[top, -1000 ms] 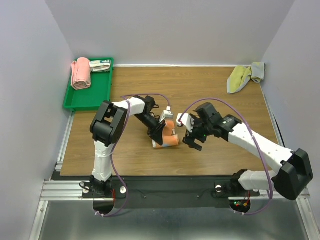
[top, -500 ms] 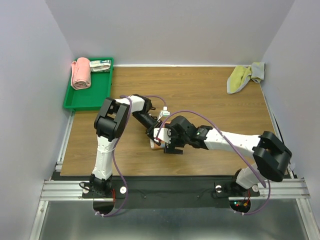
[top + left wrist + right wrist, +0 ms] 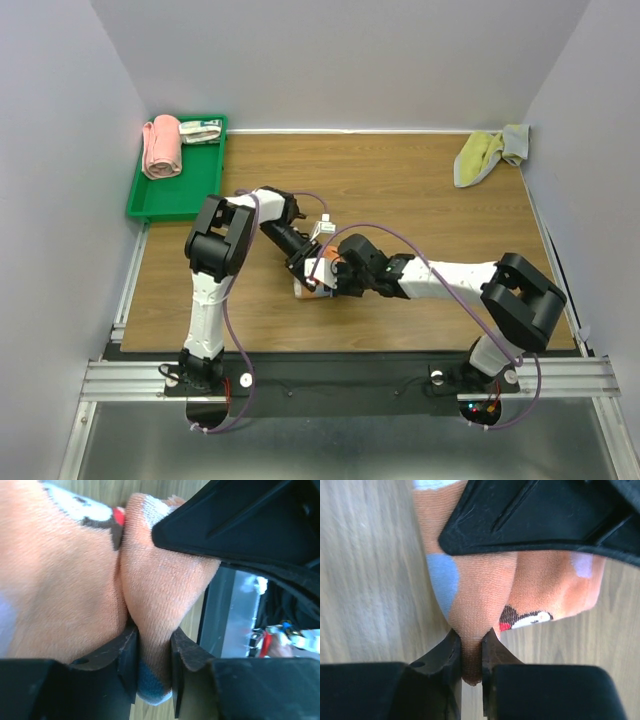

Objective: Roll the towels
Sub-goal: Roll the towel

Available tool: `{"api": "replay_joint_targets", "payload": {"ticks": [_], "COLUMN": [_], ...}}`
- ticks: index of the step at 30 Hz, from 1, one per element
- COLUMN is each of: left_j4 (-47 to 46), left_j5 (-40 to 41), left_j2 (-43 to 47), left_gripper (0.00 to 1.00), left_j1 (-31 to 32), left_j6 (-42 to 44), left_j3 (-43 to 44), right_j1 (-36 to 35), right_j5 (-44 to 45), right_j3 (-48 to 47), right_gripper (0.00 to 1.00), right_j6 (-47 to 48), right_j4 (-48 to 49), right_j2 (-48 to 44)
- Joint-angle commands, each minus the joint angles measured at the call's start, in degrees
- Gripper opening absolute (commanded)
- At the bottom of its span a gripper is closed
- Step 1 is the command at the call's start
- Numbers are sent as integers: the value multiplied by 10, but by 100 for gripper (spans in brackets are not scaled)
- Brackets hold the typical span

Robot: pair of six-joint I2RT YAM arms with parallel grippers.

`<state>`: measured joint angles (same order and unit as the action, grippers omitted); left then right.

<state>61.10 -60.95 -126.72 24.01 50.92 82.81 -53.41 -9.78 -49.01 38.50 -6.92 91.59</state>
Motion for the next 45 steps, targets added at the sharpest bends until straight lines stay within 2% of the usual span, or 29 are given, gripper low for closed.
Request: {"api": "replay_joint_targets", "payload": {"ticks": [1,8,17,21,23,25,26,29,30,31,33,34,35,38,42,45], "left_j4": [-78,-34,-47,-84,-148,-224,-261,-314,-328,-361,-391,-425,-441,-476,-506,-524], "left_j5": [174,175,141,123,134,160,170,233,250,286,318,350,367,421,449,473], "left_j2": [21,44,101,184,234,325,385,477,535,565,644,667,695,699,655,612], "left_gripper": [38,46,49,50,51,54,57,61,63,69,72,77,80,80,84,84], "left_j1": [-30,-79,-151,-183,-187,-183,-174,-136,-115,-69,-11,46,74,159,220,240], "left_j6": [55,79,97,89,66,49,45,54,65,64,62,58,52,49,51,55], "left_j3": [-5,31,34,-15,-76,-155,-204,-279,-304,-353,-416,-434,-450,-483,-489,-488], "right_j1": [17,44,80,117,135,148,153,162,163,165,165,167,167,171,178,180], "right_j5": [-113,-183,-279,-353,-385,-408,-430,-460,-466,-468,-472,-477,-480,-494,-513,-516], "right_j3": [-10,-34,-106,-147,-161,-184,-198,-222,-229,-244,-260,-273,-280,-295,-307,-316], "right_gripper": [1,1,1,1,1,1,1,1,1,1,1,1,1,1,1,1], "right_j6": [-49,-76,-128,-160,-173,-183,-186,-195,-199,-204,-210,-217,-219,-227,-233,-224], "right_j4": [-64,-144,-204,-228,-242,-259,-271,-289,-294,-303,-313,-319,-325,-337,-354,-364], "right_j2": [6,17,82,133,164,185,204,238,249,266,283,297,302,323,347,358]}}
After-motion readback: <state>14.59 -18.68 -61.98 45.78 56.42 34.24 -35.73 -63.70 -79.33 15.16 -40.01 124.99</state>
